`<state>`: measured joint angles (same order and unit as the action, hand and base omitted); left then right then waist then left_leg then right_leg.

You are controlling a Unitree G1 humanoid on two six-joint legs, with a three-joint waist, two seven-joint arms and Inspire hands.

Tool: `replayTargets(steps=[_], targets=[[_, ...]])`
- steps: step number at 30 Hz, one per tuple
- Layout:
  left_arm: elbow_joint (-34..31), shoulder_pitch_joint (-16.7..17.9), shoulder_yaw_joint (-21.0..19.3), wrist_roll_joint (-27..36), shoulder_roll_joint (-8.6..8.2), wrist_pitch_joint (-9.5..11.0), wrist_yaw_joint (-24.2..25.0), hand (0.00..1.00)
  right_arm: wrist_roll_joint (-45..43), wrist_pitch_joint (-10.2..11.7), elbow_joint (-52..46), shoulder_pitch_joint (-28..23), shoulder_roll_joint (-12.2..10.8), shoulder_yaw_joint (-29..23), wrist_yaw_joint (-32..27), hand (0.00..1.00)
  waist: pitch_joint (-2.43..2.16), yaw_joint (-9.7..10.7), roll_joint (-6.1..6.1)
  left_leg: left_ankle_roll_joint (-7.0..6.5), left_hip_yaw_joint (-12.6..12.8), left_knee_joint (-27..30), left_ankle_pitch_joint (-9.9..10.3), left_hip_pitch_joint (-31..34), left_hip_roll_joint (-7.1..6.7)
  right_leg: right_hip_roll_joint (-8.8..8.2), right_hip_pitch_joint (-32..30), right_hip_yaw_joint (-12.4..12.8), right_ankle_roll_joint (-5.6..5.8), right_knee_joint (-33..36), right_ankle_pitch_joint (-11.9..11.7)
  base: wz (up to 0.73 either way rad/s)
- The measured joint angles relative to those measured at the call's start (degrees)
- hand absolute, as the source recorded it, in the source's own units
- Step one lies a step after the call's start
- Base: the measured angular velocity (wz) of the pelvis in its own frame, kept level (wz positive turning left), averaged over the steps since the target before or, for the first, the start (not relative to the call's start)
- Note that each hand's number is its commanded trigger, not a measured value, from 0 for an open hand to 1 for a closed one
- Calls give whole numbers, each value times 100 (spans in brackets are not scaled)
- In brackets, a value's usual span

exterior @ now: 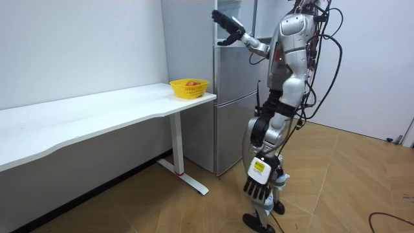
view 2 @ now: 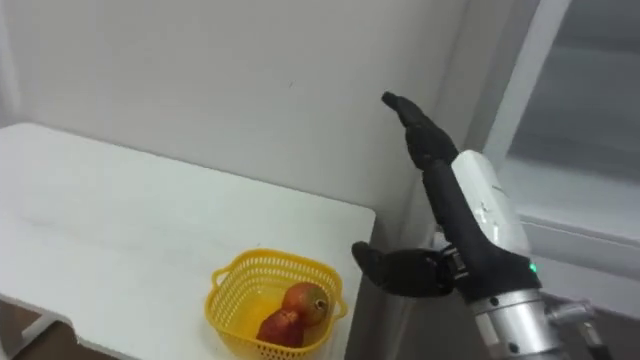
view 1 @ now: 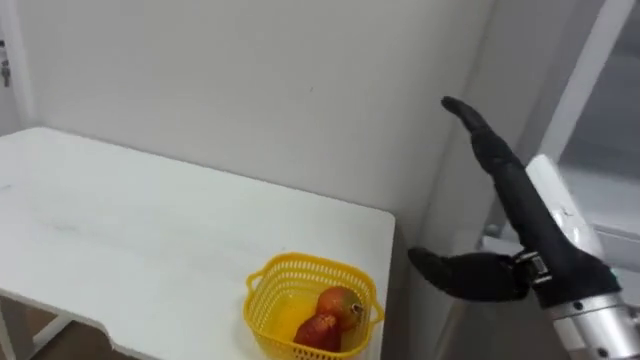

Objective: Retrieve from the upper fridge

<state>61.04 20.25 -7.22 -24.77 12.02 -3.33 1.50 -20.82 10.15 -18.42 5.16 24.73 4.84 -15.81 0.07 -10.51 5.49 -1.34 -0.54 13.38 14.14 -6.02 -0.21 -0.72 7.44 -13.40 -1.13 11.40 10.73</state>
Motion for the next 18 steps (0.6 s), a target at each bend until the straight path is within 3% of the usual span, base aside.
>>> replayTargets(steps=[5,7,9,13,18], targets=[[78,-10,140,39,-38,98,-144,0,31,35,-41,-183,-120,-211,-212,0,-2,364,-45,3,188,-61,2,-84,52,40,-42,227,-3,39,-2,-20],[98,-8,183,47,-43,123,-144,0,42,68,-83,-228,-254,-387,-389,0,-8,484,-113,0,239,-105,4,-141,74,38,-37,258,-4,45,-2,-14],[105,8,187,47,-45,135,-154,0,13,137,-106,-246,-287,-469,-546,0,-41,571,-181,-1,294,-165,3,-191,76,39,-39,300,-5,45,-3,-17],[295,5,196,57,-85,209,-259,0,10,339,-107,-507,-332,-814,-759,0,-34,761,-313,-8,386,-204,8,-274,72,62,-6,400,-3,42,-3,-12],[316,-22,190,107,-251,220,-270,0,158,362,-27,-1036,-495,-1309,-948,0,-23,917,-464,-6,544,-260,9,-270,88,88,-91,518,-6,44,-4,-12]])
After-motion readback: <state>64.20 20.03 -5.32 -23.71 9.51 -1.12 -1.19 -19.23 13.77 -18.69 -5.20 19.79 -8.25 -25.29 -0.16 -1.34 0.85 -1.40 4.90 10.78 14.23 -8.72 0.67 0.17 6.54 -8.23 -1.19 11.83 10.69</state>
